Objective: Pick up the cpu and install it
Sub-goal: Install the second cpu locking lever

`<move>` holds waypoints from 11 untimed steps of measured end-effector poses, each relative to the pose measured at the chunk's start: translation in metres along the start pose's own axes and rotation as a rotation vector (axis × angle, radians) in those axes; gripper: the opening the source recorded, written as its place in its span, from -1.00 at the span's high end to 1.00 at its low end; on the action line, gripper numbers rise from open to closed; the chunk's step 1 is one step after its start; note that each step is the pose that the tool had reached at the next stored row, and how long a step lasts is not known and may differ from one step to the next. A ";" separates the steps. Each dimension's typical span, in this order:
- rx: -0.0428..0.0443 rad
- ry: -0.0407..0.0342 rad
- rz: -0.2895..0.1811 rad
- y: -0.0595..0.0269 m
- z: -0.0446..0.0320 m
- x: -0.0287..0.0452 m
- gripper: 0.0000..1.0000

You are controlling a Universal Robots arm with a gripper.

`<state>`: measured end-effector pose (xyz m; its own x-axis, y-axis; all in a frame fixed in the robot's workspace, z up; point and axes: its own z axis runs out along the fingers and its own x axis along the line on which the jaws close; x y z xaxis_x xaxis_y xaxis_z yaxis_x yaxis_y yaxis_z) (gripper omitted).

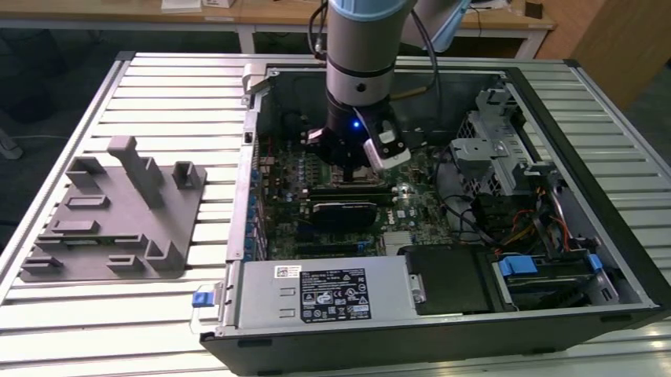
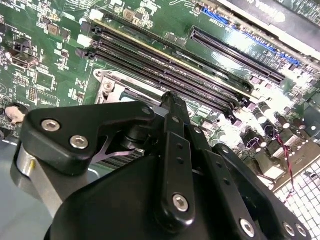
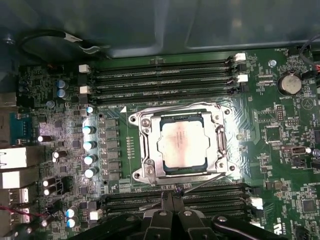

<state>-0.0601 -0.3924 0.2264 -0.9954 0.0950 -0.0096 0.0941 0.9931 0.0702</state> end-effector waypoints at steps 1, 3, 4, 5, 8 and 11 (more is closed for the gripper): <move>-0.0048 0.0005 0.000 -0.0006 0.0005 0.0003 0.79; -0.0121 0.0012 0.000 -0.0022 0.0013 0.0005 0.79; -0.0136 0.0013 0.000 -0.0032 0.0015 0.0009 0.79; -0.0159 0.0015 0.000 -0.0042 0.0019 0.0013 0.79; -0.0292 0.0029 -0.001 -0.0070 0.0035 0.0026 0.79; -0.0390 0.0039 -0.002 -0.0096 0.0050 0.0033 0.79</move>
<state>-0.0642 -0.4013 0.2207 -0.9957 0.0929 -0.0059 0.0917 0.9898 0.1091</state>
